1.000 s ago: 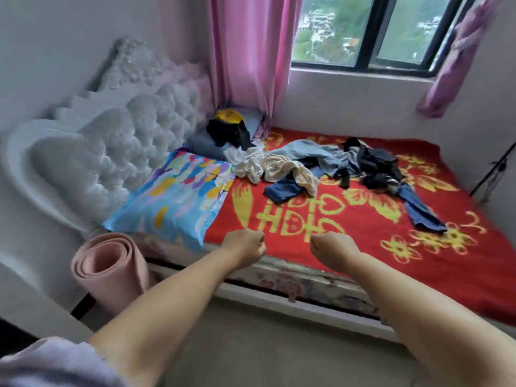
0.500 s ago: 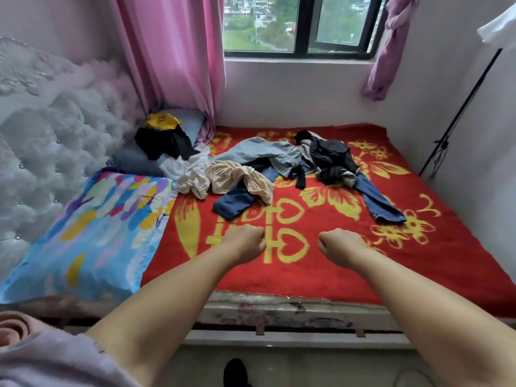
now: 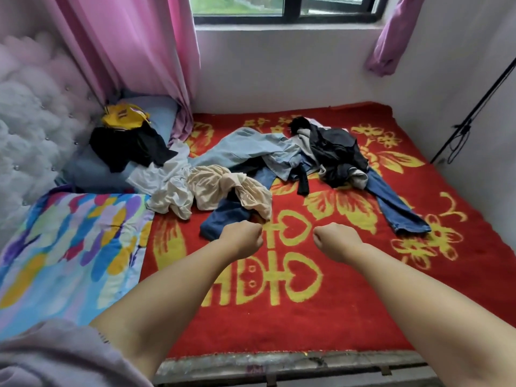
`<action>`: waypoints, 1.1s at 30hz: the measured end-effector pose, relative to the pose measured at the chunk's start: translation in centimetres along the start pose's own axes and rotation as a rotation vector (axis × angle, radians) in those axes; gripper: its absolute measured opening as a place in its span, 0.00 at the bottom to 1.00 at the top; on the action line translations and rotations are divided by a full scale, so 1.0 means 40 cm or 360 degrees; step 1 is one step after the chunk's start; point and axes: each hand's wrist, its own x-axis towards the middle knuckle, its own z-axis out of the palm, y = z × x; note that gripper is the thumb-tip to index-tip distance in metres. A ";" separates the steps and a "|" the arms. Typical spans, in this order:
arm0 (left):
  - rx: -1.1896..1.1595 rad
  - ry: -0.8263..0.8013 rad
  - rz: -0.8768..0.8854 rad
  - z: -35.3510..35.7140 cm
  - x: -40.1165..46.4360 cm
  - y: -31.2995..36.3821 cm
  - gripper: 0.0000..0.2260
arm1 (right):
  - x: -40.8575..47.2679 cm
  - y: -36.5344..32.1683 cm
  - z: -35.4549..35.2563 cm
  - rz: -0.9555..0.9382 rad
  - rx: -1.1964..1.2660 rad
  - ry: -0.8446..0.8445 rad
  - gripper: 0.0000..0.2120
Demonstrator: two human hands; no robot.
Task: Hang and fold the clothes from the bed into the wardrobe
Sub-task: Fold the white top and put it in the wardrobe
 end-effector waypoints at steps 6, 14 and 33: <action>-0.0042 -0.0118 -0.0129 0.096 0.171 -0.072 0.09 | 0.222 0.016 0.097 -0.0115 -0.0004 -0.0167 0.13; -0.0168 -0.0243 -0.0411 0.332 0.457 -0.160 0.10 | 0.547 0.087 0.356 -0.0233 0.0083 -0.0337 0.13; 0.0001 0.0138 -0.0298 0.693 0.916 -0.262 0.14 | 0.691 0.148 0.908 -0.0287 0.0123 -0.0103 0.28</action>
